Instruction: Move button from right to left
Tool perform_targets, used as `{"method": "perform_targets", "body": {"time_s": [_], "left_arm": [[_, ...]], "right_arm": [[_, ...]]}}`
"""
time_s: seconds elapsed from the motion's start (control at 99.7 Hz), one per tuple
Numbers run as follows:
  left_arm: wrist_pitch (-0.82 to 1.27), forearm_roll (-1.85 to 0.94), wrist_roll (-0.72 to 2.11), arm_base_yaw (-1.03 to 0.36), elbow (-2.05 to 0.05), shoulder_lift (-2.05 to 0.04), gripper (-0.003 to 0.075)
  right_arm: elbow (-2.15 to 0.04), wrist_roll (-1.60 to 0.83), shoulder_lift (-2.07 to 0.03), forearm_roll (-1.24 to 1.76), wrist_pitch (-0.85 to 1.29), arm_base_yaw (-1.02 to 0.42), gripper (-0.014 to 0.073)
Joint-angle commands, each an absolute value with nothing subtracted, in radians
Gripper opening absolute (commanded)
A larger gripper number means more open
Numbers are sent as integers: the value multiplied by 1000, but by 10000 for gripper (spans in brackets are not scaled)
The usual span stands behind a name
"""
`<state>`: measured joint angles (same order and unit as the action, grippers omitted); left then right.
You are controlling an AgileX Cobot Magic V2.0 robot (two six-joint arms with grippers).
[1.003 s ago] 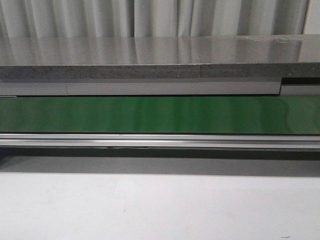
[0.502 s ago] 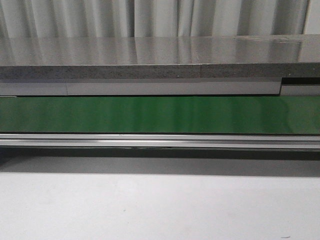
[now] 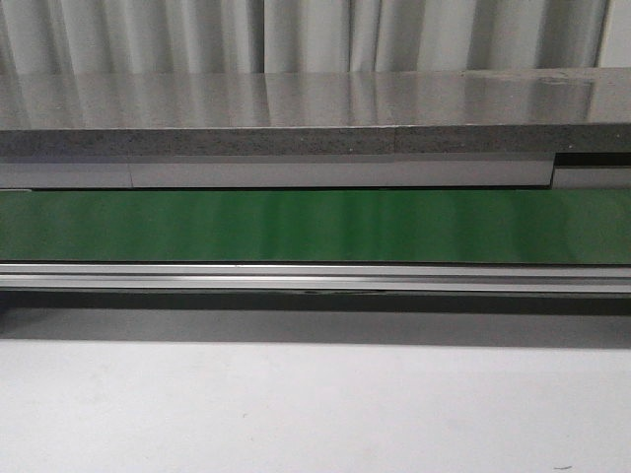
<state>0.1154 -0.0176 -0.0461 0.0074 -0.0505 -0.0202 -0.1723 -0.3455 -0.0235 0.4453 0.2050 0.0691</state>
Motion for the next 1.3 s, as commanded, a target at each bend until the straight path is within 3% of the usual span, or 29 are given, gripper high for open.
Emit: {"method": "perform_targets", "body": {"time_s": [0.0,0.11,1.295], "left_arm": [[-23,-7,-65,7,-25,5,-20],[-86,-7,-65,7,48,38,-20],[-41,-7,-65,7,45,38,-20]], "right_arm": [[-197,-347,-35,456,129,68,-66],[-197,-347,-35,456,129,68,-66],[-197,-347,-35,456,114,68,-66]]}}
